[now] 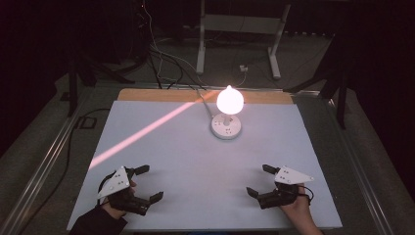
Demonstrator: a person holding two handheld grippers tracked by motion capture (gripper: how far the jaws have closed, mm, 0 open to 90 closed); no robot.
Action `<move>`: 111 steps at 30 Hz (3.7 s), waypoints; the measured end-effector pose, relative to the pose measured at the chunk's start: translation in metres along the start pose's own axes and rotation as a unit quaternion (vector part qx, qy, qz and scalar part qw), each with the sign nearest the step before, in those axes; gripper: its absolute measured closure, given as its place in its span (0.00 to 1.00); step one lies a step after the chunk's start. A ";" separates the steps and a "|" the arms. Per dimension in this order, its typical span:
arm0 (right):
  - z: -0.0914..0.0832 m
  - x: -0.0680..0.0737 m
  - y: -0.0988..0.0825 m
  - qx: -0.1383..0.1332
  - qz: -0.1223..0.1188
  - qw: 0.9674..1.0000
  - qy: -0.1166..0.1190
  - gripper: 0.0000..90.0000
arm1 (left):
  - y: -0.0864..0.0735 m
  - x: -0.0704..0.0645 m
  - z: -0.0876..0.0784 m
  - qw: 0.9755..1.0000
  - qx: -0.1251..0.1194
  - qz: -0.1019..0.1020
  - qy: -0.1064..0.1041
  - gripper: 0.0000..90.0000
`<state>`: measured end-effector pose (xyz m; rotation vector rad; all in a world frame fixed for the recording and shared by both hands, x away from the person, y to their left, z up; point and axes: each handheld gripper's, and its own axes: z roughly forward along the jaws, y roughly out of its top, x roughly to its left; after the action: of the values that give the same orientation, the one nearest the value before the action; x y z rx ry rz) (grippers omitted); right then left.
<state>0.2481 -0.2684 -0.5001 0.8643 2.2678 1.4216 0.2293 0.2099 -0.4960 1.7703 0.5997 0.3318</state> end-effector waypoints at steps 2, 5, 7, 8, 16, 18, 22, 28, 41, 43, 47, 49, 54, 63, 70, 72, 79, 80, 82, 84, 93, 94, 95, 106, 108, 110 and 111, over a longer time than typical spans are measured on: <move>0.001 0.000 0.000 0.001 -0.003 1.000 0.000 0.00 | 0.000 0.000 0.000 1.000 -0.001 -0.001 0.000 0.01; 0.001 0.001 0.000 0.001 -0.004 1.000 0.000 0.00 | 0.000 0.000 0.000 1.000 -0.001 -0.002 0.001 0.01; 0.002 0.001 0.000 0.002 -0.006 1.000 0.001 0.00 | 0.000 0.000 0.000 1.000 0.000 -0.001 0.000 0.01; 0.002 0.001 0.000 0.002 -0.007 1.000 0.000 0.00 | 0.000 0.001 -0.001 1.000 -0.002 -0.002 -0.001 0.01; 0.002 0.001 0.000 0.001 -0.006 1.000 0.000 0.00 | 0.000 0.000 0.000 1.000 0.001 -0.001 -0.001 0.01; 0.002 0.001 0.000 0.002 -0.008 1.000 -0.002 0.00 | 0.000 0.000 0.000 1.000 0.004 0.003 -0.002 0.01; 0.002 0.001 0.000 0.001 -0.006 1.000 -0.002 0.00 | 0.000 0.000 0.000 1.000 0.004 0.003 -0.001 0.01; 0.003 0.002 0.000 0.007 -0.010 1.000 -0.001 0.00 | 0.000 0.000 -0.001 1.000 0.004 0.000 -0.001 0.01; 0.004 0.006 0.004 0.008 -0.015 1.000 0.010 0.00 | 0.000 0.000 -0.001 1.000 0.005 0.004 -0.001 0.01; 0.004 0.007 0.007 0.006 -0.017 1.000 0.011 0.00 | 0.000 0.000 -0.001 1.000 0.004 0.002 -0.001 0.01; 0.004 0.009 0.011 0.004 -0.011 1.000 0.018 0.00 | 0.000 -0.001 -0.001 1.000 0.006 0.004 0.000 0.01; 0.005 0.013 0.013 0.011 -0.023 1.000 0.016 0.00 | 0.000 -0.001 -0.001 1.000 0.005 0.003 0.000 0.01; 0.005 0.015 0.022 0.009 -0.012 0.999 0.030 0.00 | 0.000 -0.001 -0.001 1.000 0.006 0.005 0.000 0.01; 0.003 0.009 0.047 -0.007 -0.006 1.000 0.028 0.00 | 0.000 -0.001 -0.002 1.000 0.004 0.003 0.000 0.01; 0.011 0.003 0.064 -0.011 -0.020 1.000 0.019 0.00 | 0.000 -0.001 -0.002 1.000 0.004 0.002 -0.001 0.01; 0.013 0.003 0.066 -0.011 -0.021 1.000 0.019 0.00 | 0.001 -0.001 -0.002 1.000 0.003 0.001 -0.001 0.01; 0.023 -0.005 0.077 -0.012 -0.026 1.000 0.013 0.00 | 0.000 -0.001 -0.001 1.000 0.005 0.001 -0.002 0.01; 0.025 -0.006 0.079 -0.013 -0.025 1.000 0.012 0.00 | 0.000 -0.001 -0.001 1.000 0.007 0.002 -0.002 0.01; 0.029 -0.010 0.083 -0.015 -0.020 1.000 0.012 0.00 | 0.000 -0.001 -0.002 1.000 0.006 0.003 -0.002 0.01; 0.033 -0.014 0.086 -0.017 -0.016 1.000 0.009 0.00 | 0.000 -0.001 -0.002 1.000 0.004 0.001 -0.002 0.01; 0.048 -0.034 0.092 -0.013 -0.003 1.000 -0.019 0.00 | 0.000 -0.001 -0.002 1.000 0.004 0.000 -0.004 0.01; 0.049 -0.037 0.093 -0.013 0.000 1.000 -0.020 0.00 | 0.001 -0.001 -0.002 1.000 0.004 0.000 -0.004 0.01; 0.049 -0.037 0.093 -0.013 0.000 1.000 -0.020 0.00 | 0.001 -0.001 -0.002 1.000 0.003 -0.001 -0.004 0.01; 0.071 -0.059 0.099 -0.001 0.006 0.999 -0.041 0.00 | 0.001 -0.001 -0.002 1.000 0.002 -0.003 -0.004 0.01; 0.076 -0.063 0.099 0.001 0.012 0.999 -0.047 0.00 | 0.001 -0.001 -0.002 1.000 0.001 -0.005 -0.005 0.01; 0.080 -0.068 0.100 0.005 0.022 0.999 -0.049 0.00 | 0.001 -0.001 -0.002 1.000 0.003 -0.003 -0.005 0.01; 0.082 -0.071 0.100 0.002 0.023 0.998 -0.051 0.00 | 0.001 -0.001 -0.002 1.000 0.004 -0.002 -0.005 0.01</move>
<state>0.3803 -0.2250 -0.4505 0.9740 2.1897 1.3615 0.2274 0.2112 -0.4946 1.7766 0.5990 0.3178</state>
